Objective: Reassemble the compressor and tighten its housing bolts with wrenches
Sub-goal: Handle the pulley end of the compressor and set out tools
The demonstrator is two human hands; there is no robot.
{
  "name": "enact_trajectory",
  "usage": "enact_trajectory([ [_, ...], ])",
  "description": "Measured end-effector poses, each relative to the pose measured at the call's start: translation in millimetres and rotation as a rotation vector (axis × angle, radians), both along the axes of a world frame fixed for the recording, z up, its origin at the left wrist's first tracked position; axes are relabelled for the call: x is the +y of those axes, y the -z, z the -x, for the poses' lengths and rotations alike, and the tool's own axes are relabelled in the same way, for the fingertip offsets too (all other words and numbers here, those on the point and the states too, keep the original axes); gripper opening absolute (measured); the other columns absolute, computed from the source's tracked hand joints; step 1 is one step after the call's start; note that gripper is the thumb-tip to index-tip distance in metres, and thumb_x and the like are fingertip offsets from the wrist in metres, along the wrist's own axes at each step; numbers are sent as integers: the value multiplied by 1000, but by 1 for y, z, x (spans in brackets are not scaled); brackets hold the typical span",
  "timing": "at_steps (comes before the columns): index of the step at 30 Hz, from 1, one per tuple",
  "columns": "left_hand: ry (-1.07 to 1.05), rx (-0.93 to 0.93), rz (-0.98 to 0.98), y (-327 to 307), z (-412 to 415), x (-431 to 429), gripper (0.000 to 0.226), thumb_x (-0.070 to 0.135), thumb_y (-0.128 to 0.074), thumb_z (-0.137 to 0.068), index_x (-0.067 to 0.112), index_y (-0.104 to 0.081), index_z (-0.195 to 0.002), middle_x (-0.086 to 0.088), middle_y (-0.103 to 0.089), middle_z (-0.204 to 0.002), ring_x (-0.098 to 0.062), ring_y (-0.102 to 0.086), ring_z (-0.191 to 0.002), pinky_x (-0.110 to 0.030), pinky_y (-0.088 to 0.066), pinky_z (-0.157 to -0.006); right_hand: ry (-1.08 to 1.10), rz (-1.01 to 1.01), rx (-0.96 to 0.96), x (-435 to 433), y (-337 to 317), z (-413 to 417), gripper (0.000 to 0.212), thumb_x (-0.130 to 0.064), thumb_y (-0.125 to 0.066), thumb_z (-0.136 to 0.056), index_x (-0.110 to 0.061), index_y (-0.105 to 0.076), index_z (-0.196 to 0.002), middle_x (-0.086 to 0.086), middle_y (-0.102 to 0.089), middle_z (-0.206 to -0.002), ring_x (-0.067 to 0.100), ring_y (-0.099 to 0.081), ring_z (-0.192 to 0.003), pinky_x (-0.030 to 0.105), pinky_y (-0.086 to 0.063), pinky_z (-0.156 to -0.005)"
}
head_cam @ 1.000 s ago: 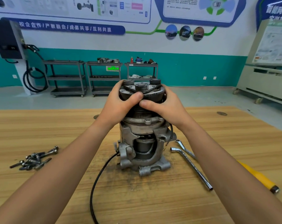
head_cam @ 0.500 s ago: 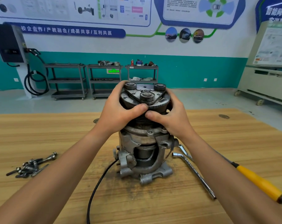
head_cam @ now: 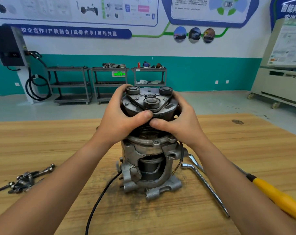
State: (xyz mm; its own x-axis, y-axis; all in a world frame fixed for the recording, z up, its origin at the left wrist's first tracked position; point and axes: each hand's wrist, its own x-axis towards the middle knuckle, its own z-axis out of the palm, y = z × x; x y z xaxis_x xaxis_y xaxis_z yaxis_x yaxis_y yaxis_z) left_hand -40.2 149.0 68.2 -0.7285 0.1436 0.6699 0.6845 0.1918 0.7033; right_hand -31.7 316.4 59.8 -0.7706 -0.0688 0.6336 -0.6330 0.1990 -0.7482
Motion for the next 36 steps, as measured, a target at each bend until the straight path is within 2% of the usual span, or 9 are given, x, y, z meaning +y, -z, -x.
enact_trajectory([
  [5, -19, -16, -20, 4, 0, -2, 77, 49, -64, -52, 28, -38, -120, 23, -52, -106, 21, -53, -90, 0, -40, -73, 9, -24, -16, -2, 0, 1, 70, -49, -79, -41, -39, -51, -105, -21, -64, -100, -9, -60, -95, 7, -44, -77],
  [11, -78, -39, 61, -5, 5, 2, 89, 56, -67, -49, 28, -40, -129, 30, -49, -105, 22, -49, -91, 2, -39, -74, -12, 66, -30, -1, 4, 1, 71, -44, -77, -47, -26, -53, -112, -9, -65, -106, 1, -63, -98, 14, -47, -79],
  [14, -79, -28, 76, -6, 4, 4, 76, 46, -70, -56, 31, -40, -124, 31, -47, -103, 26, -48, -88, 4, -37, -72, -22, 94, -33, 0, 8, 1, 67, -41, -75, -50, -24, -52, -110, -9, -65, -104, 0, -64, -95, 14, -47, -77],
  [20, -28, -6, -53, 7, -7, 2, 80, 52, -66, -51, 26, -39, -122, 21, -54, -108, 16, -55, -95, -5, -43, -79, -13, -5, 2, -1, 3, 3, 84, -45, -78, -46, -22, -48, -120, -8, -63, -111, 5, -61, -106, 17, -46, -87],
  [23, -26, 0, -6, 3, -4, 2, 74, 53, -65, -51, 34, -38, -117, 26, -53, -105, 21, -53, -93, -1, -40, -76, -9, 25, -5, -1, 5, 3, 87, -45, -77, -45, -19, -48, -122, -6, -63, -113, 7, -60, -107, 19, -46, -88],
  [27, 42, -32, 9, 2, 3, -3, 87, 51, -63, -52, 21, -37, -129, 17, -53, -113, 16, -55, -98, -6, -42, -80, 68, 19, -13, -6, 7, -3, 92, -53, -79, -43, -21, -50, -125, -9, -64, -114, 4, -60, -108, 24, -49, -90],
  [31, 91, -63, 14, 2, 5, -6, 87, 50, -59, -53, 18, -35, -130, 13, -52, -117, 11, -55, -102, -11, -43, -86, 185, -13, 11, -13, 9, -8, 91, -63, -77, -40, -32, -50, -122, -20, -63, -109, -5, -59, -103, 19, -49, -87],
  [33, 55, -65, -13, 3, 1, -4, 88, 51, -62, -52, 17, -38, -130, 14, -54, -114, 10, -56, -100, -10, -43, -83, 119, -20, 9, -10, 7, -6, 86, -57, -78, -42, -32, -49, -119, -19, -63, -108, -4, -60, -103, 17, -48, -85],
  [36, -132, -57, -44, 8, -11, 5, 88, 61, -66, -45, 33, -36, -122, 29, -52, -104, 20, -52, -94, -4, -43, -78, -69, -103, -93, 5, -3, 6, 94, -49, -81, -39, -25, -45, -123, -13, -62, -110, 5, -61, -105, 18, -46, -86],
])
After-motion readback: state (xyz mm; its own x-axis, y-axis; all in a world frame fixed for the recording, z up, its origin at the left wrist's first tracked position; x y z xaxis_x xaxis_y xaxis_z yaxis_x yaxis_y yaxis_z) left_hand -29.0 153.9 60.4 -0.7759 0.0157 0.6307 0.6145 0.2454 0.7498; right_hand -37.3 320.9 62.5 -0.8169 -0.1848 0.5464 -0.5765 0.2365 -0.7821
